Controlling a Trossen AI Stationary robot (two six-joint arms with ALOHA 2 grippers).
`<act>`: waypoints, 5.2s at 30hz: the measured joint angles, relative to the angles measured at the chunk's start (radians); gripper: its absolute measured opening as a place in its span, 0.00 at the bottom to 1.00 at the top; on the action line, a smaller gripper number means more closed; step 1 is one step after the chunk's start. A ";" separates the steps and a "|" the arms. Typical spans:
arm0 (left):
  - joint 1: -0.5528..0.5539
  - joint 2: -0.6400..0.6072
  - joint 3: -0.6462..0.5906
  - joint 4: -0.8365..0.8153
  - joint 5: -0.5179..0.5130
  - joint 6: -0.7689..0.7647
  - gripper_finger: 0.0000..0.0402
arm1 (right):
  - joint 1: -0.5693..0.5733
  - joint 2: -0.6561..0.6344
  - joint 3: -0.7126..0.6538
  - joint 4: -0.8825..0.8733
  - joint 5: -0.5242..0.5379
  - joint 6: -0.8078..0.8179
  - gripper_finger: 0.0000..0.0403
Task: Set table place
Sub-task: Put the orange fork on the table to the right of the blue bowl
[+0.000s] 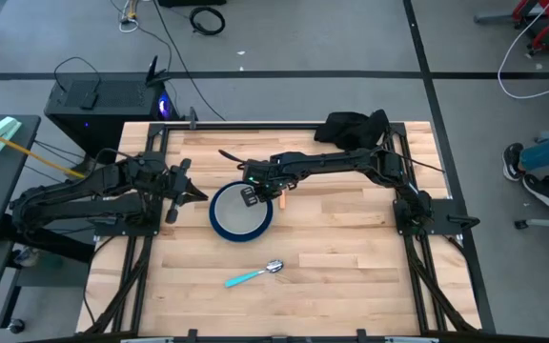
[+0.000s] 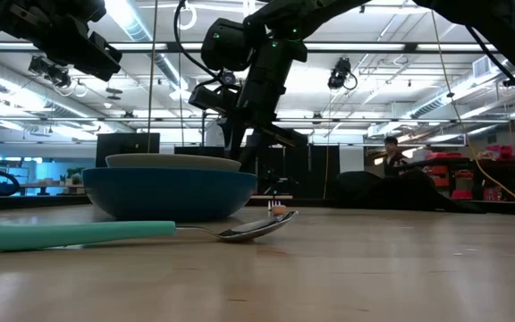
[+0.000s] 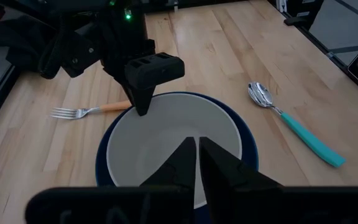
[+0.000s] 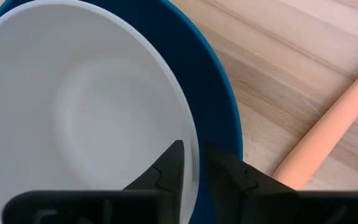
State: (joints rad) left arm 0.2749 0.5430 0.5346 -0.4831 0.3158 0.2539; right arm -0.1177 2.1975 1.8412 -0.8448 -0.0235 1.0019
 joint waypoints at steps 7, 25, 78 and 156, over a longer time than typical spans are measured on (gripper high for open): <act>0.000 0.000 0.000 0.000 0.000 0.000 0.09 | 0.000 0.000 0.000 0.000 0.000 0.001 0.25; 0.000 0.000 0.000 0.000 0.000 0.000 0.09 | -0.003 -0.112 0.001 -0.100 0.003 0.000 0.25; 0.000 0.000 0.000 0.000 0.000 0.000 0.08 | 0.002 -0.499 -0.376 -0.087 0.383 0.266 0.25; 0.000 0.000 0.000 0.000 0.000 0.000 0.09 | -0.120 -0.044 -0.281 0.073 0.123 0.124 0.25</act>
State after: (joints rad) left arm 0.2748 0.5427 0.5346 -0.4828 0.3157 0.2539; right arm -0.2379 2.1538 1.5600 -0.7722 0.0997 1.1258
